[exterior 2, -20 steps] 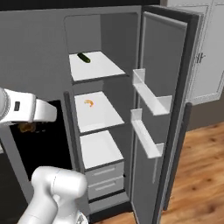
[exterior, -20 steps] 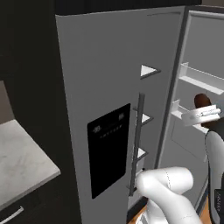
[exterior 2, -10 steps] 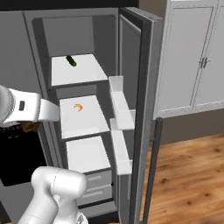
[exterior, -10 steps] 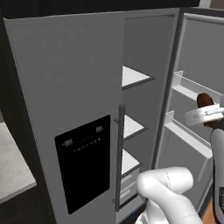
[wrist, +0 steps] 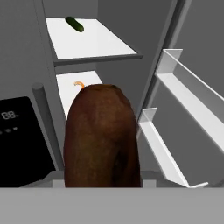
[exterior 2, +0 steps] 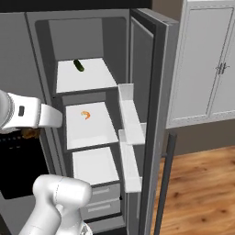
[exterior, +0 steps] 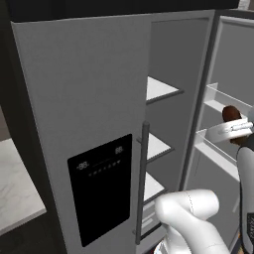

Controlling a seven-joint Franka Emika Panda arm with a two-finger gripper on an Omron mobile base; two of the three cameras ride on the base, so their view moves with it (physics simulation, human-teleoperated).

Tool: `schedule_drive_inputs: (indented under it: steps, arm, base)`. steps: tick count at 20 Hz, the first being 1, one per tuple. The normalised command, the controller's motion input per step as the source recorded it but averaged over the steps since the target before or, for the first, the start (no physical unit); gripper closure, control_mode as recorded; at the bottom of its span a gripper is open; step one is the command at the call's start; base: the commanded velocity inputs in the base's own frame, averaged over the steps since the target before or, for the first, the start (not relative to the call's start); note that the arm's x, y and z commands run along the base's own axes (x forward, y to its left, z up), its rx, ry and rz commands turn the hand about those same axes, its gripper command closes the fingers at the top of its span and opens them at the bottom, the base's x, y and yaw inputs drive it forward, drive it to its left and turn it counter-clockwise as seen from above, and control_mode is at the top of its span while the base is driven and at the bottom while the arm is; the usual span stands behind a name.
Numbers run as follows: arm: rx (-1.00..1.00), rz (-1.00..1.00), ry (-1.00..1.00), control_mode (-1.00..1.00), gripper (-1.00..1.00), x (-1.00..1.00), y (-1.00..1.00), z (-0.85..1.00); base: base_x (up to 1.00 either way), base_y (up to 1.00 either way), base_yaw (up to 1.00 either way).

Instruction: Transport the chicken drumstick and sweet potato to the fridge. Place the chicken drumstick on the rack containing meat and place the sweet potato on the rack containing the vegetable, ensuring meats and vegetables are on different racks.

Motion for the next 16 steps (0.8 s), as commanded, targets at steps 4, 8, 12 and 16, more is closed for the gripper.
schedule_drive_inputs:
  steps: [4, 8, 12, 16]
  arm:
    - [0.0, 0.0, 0.0, 1.0, 1.0, 0.0, 0.0, 0.0]
    - [0.0, 0.0, 0.0, 1.0, 1.0, 0.0, 0.0, 0.0]
    - [0.0, 0.0, 0.0, 1.0, 1.0, 0.0, 0.0, 0.0]
    - [0.0, 0.0, 0.0, 1.0, 1.0, 0.0, 0.0, 0.0]
  base:
    - [0.93, 0.11, 0.03]
    - [0.67, 0.0, 0.19]
    - [0.48, 0.0, 0.29]
    - [0.4, 0.0, 0.25]
